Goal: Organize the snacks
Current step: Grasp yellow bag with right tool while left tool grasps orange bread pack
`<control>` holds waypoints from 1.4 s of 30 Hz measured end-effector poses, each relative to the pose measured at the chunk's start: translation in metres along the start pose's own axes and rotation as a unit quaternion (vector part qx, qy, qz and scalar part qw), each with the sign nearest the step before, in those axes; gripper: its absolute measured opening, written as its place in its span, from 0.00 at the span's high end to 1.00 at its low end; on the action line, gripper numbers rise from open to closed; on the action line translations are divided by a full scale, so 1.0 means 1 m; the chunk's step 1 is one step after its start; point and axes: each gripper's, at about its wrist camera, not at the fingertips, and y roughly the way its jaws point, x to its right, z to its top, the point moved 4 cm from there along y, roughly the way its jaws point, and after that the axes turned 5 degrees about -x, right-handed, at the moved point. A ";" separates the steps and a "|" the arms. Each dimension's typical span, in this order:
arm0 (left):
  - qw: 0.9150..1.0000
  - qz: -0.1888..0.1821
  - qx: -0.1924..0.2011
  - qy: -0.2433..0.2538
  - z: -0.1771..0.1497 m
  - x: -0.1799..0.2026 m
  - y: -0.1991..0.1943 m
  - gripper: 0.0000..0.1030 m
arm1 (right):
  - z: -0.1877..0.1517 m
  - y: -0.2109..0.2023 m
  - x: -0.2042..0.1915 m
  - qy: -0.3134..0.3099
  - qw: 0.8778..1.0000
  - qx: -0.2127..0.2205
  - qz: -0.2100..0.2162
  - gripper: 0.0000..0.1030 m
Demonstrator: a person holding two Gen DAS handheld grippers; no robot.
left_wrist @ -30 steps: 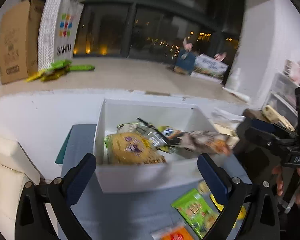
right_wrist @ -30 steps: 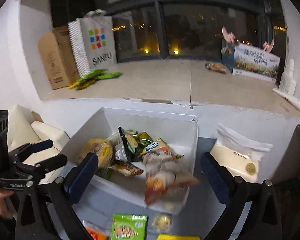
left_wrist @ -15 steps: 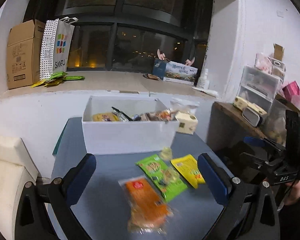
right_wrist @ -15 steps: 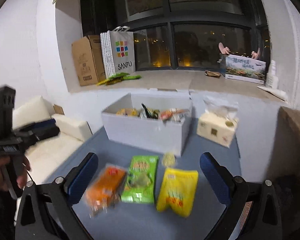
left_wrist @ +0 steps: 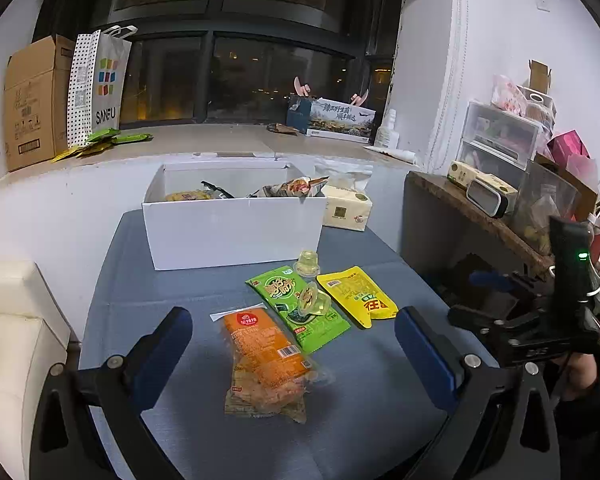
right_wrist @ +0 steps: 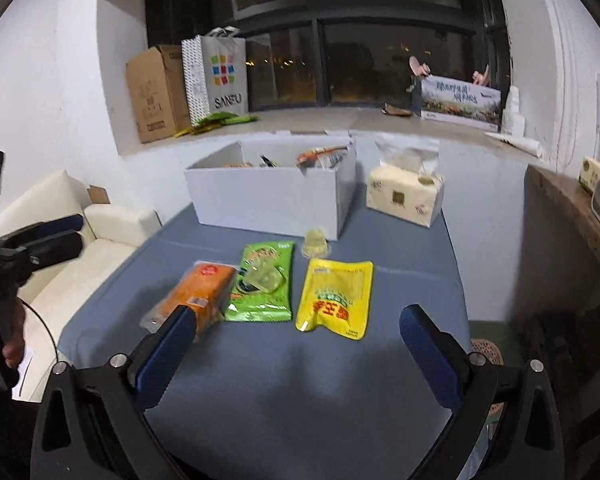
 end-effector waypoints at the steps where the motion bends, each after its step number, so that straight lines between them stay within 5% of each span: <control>1: 1.000 0.001 -0.001 0.002 0.000 0.000 0.000 0.00 | -0.001 0.005 0.003 0.004 1.000 -0.007 0.001 0.00; 23: 1.000 0.010 -0.019 0.012 -0.006 -0.001 0.005 0.00 | 0.016 0.159 0.035 -0.016 0.988 -0.149 -0.044 0.00; 34: 0.999 0.012 -0.033 0.014 -0.011 0.000 0.010 0.00 | 0.006 0.189 0.036 -0.015 0.983 -0.173 -0.052 0.00; 37: 0.999 0.012 -0.036 0.014 -0.012 0.000 0.012 0.00 | 0.007 0.186 0.036 -0.017 0.985 -0.165 -0.049 0.15; 39: 0.999 0.011 -0.037 0.014 -0.013 0.001 0.013 0.00 | 0.009 0.182 0.038 -0.011 0.985 -0.161 -0.057 0.40; 42: 0.999 0.011 -0.041 0.016 -0.014 0.001 0.016 0.00 | 0.010 0.176 0.051 0.007 0.986 -0.158 -0.059 0.54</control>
